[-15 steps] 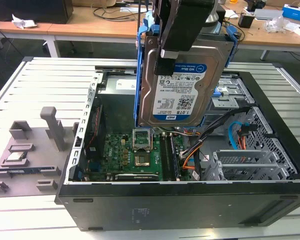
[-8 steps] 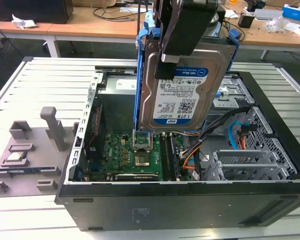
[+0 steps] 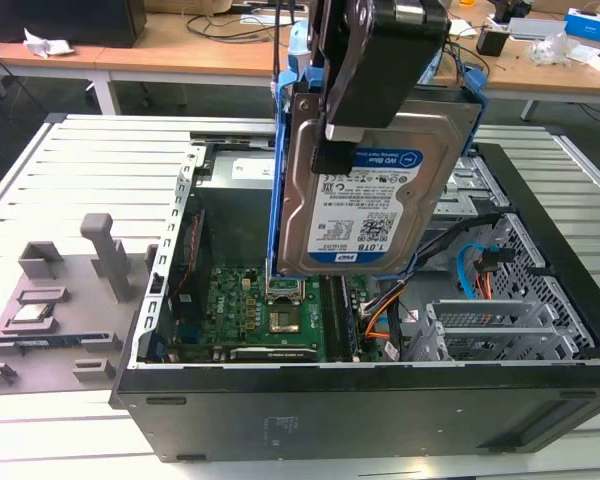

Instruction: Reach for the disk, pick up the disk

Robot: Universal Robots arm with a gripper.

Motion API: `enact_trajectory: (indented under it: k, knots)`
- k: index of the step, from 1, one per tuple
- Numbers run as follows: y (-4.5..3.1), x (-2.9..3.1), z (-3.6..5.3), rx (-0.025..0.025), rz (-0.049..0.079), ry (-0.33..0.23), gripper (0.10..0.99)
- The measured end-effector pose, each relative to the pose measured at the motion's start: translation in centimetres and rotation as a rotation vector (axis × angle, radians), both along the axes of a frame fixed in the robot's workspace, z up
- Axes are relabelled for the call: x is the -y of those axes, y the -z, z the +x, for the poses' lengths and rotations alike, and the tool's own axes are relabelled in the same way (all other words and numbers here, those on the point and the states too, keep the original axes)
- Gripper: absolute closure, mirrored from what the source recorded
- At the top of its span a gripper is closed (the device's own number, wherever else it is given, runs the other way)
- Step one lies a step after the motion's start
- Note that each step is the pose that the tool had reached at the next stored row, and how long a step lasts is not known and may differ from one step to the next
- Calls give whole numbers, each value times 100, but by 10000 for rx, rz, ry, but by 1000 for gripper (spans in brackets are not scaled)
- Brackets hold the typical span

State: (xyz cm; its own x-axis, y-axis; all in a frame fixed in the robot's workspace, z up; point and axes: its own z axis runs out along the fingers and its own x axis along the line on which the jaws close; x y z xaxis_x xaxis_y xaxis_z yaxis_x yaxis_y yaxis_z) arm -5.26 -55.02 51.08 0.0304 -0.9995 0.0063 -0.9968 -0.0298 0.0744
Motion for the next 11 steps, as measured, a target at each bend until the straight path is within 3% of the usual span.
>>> enact_trajectory:
  k: [6,9,11]
  knots:
    - [4,150,0,0,4,0,718]
    - [7,231,0,1,127,3,718]
    - [8,261,0,1,323,16,718]
